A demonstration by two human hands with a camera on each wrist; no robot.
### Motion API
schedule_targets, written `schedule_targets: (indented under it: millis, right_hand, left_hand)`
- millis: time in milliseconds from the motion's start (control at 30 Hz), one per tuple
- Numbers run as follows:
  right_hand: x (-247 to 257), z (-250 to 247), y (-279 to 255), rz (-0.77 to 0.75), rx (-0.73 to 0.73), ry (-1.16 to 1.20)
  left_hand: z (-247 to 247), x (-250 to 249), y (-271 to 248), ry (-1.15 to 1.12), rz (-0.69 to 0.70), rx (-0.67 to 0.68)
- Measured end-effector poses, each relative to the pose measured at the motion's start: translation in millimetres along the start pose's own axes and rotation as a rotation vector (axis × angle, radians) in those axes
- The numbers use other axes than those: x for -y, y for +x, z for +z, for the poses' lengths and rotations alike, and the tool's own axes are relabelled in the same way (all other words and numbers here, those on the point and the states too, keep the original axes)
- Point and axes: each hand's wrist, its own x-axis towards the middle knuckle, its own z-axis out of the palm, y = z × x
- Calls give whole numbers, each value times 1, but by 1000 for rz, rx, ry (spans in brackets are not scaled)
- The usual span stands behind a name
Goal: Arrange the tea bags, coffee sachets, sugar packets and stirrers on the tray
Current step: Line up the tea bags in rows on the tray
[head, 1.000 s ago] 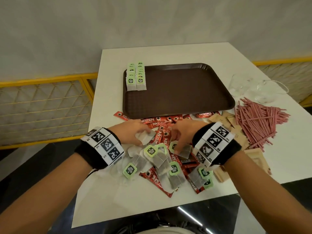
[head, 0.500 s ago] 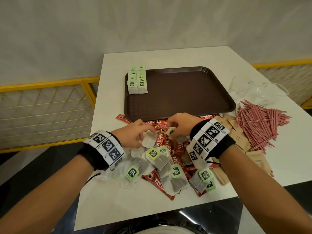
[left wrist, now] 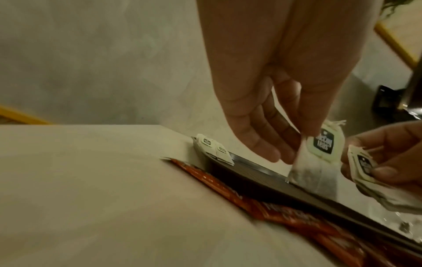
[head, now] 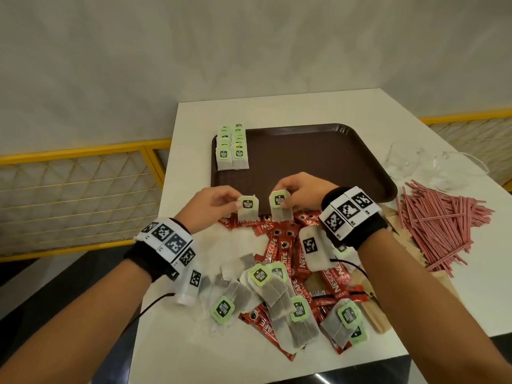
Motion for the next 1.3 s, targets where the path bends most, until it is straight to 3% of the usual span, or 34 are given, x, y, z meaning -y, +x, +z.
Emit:
schedule_targets:
  millis: [133, 433, 700, 1067, 1200, 1300]
  right_hand:
    - [9, -5, 25, 16, -28, 208]
    - [30, -11, 107, 136, -162, 323]
    - [37, -7, 166, 166, -212, 429]
    - [32, -3, 187, 182, -255, 304]
    - [28, -2, 185, 183, -280, 290]
    - [27, -1, 184, 180, -277, 213]
  left_hand:
    - [-19, 0, 20, -202, -151, -94]
    - [-63, 26, 92, -231, -262, -185]
    - [-76, 44, 138, 60, -259, -159]
    - [-72, 42, 145, 423, -144, -235]
    - [-63, 37, 132, 570, -15, -108]
    - [-56, 38, 127, 688, 3, 31]
